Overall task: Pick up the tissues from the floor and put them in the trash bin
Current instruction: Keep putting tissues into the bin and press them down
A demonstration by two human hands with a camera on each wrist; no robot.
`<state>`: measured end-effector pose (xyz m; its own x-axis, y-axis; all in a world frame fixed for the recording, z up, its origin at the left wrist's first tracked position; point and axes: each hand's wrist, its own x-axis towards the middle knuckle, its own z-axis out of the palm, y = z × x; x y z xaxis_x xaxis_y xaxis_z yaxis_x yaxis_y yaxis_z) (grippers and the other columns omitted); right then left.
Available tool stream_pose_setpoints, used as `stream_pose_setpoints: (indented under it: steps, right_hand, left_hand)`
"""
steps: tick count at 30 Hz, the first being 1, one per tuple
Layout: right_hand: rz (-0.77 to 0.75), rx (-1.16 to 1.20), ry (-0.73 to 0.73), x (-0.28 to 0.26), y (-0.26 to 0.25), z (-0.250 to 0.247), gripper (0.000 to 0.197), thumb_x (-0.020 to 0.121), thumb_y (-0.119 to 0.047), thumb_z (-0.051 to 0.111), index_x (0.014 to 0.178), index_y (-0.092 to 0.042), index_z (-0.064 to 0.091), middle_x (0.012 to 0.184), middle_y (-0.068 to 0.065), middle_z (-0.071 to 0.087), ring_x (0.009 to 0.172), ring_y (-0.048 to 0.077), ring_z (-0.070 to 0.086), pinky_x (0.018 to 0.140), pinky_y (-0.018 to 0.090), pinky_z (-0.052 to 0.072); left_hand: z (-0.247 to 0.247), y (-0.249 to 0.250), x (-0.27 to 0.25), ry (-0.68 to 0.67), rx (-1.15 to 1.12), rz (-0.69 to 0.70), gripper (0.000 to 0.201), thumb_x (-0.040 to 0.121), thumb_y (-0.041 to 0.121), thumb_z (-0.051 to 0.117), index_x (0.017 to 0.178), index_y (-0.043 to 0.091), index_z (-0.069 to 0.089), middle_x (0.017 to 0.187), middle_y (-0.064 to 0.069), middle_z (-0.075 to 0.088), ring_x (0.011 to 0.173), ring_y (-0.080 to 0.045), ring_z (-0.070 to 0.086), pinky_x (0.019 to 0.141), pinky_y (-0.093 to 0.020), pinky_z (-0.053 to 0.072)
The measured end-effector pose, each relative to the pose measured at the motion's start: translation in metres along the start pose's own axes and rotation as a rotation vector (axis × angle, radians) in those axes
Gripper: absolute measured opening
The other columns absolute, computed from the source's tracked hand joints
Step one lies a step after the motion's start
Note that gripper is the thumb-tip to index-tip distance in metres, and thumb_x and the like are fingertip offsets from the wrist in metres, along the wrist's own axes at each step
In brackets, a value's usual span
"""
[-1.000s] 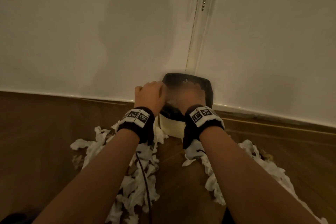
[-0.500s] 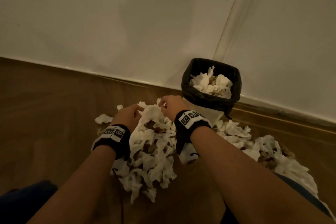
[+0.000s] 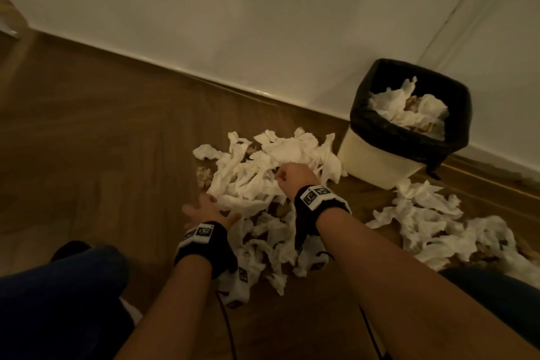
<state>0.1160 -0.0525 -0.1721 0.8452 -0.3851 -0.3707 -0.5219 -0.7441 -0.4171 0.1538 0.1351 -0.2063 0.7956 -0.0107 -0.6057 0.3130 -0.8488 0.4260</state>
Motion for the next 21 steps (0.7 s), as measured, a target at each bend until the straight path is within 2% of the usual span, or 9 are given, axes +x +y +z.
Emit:
stream_pose_setpoints:
  steps: [2, 4, 6, 8, 10, 12, 15, 18, 21]
  right_hand:
    - [-0.001, 0.015, -0.005, 0.003, 0.0, 0.003, 0.023, 0.093, -0.019, 0.049, 0.109, -0.015, 0.064, 0.113, 0.011, 0.064, 0.103, 0.028, 0.059, 0.089, 0.036, 0.05]
    - [-0.004, 0.028, -0.005, 0.007, -0.001, 0.006, 0.024, 0.093, -0.02, 0.049, 0.113, -0.015, 0.063, 0.116, 0.01, 0.063, 0.107, 0.027, 0.057, 0.091, 0.035, 0.049]
    - [-0.019, 0.019, -0.005, 0.008, -0.004, 0.01, 0.023, 0.093, -0.02, 0.05, 0.113, -0.017, 0.062, 0.118, 0.009, 0.061, 0.108, 0.026, 0.056, 0.091, 0.034, 0.047]
    - [-0.032, -0.021, -0.001, 0.01, -0.006, 0.015, 0.021, 0.094, -0.019, 0.049, 0.111, -0.02, 0.061, 0.121, 0.009, 0.055, 0.111, 0.027, 0.054, 0.093, 0.036, 0.046]
    - [-0.017, -0.051, 0.01, 0.012, -0.007, 0.019, 0.023, 0.094, -0.016, 0.046, 0.111, -0.022, 0.06, 0.124, 0.009, 0.049, 0.114, 0.029, 0.05, 0.097, 0.04, 0.044]
    - [0.008, -0.06, 0.024, 0.014, -0.007, 0.02, 0.024, 0.095, -0.016, 0.045, 0.113, -0.021, 0.06, 0.125, 0.01, 0.047, 0.116, 0.03, 0.048, 0.099, 0.041, 0.043]
    - [0.046, -0.062, 0.041, 0.017, -0.003, 0.019, 0.026, 0.095, -0.02, 0.047, 0.118, -0.016, 0.058, 0.126, 0.011, 0.046, 0.116, 0.03, 0.048, 0.1, 0.04, 0.043]
    - [0.057, -0.033, 0.052, 0.019, 0.001, 0.02, 0.027, 0.094, -0.018, 0.048, 0.118, -0.015, 0.06, 0.127, 0.01, 0.048, 0.116, 0.028, 0.049, 0.098, 0.038, 0.044]
    - [0.038, -0.005, 0.016, 0.018, 0.003, 0.023, 0.032, 0.091, -0.02, 0.053, 0.123, -0.02, 0.055, 0.131, 0.01, 0.046, 0.117, 0.029, 0.049, 0.097, 0.036, 0.042]
  left_hand:
    - [0.001, -0.005, 0.002, -0.061, 0.001, -0.017, 0.075, 0.071, 0.039, 0.078, 0.128, 0.02, 0.033, 0.137, -0.018, 0.02, 0.109, -0.042, 0.048, 0.078, -0.038, 0.041]
    - [0.002, -0.009, 0.003, -0.072, -0.048, 0.008, 0.079, 0.07, 0.036, 0.079, 0.131, 0.021, 0.03, 0.137, -0.018, 0.02, 0.104, -0.039, 0.049, 0.073, -0.036, 0.039]
    - [0.003, -0.01, 0.003, 0.029, -0.106, 0.086, 0.081, 0.069, 0.036, 0.079, 0.129, 0.022, 0.028, 0.135, -0.016, 0.019, 0.096, -0.031, 0.045, 0.075, -0.035, 0.042]
    - [0.004, -0.009, 0.003, 0.171, -0.082, 0.186, 0.078, 0.069, 0.042, 0.078, 0.129, 0.026, 0.03, 0.134, -0.013, 0.019, 0.1, -0.032, 0.043, 0.081, -0.039, 0.044]
    - [0.004, -0.005, 0.001, 0.225, 0.069, 0.307, 0.064, 0.07, 0.048, 0.074, 0.122, 0.037, 0.038, 0.132, -0.007, 0.02, 0.109, -0.033, 0.04, 0.084, -0.041, 0.043]
    - [0.003, 0.0, 0.001, 0.193, 0.253, 0.373, 0.043, 0.074, 0.048, 0.069, 0.111, 0.044, 0.047, 0.132, -0.002, 0.021, 0.114, -0.03, 0.035, 0.089, -0.044, 0.041]
    - [-0.001, 0.007, 0.006, 0.141, 0.32, 0.369, 0.02, 0.083, 0.045, 0.06, 0.101, 0.036, 0.062, 0.131, -0.001, 0.036, 0.118, -0.027, 0.036, 0.096, -0.048, 0.038]
    - [-0.008, 0.01, 0.01, 0.166, 0.125, 0.428, 0.016, 0.086, 0.037, 0.059, 0.096, 0.025, 0.063, 0.119, 0.001, 0.055, 0.112, -0.022, 0.049, 0.093, -0.042, 0.043]
    - [-0.014, 0.012, 0.009, 0.193, -0.35, 0.405, 0.004, 0.092, 0.018, 0.051, 0.092, 0.021, 0.053, 0.105, -0.002, 0.062, 0.094, -0.019, 0.06, 0.075, -0.032, 0.05]
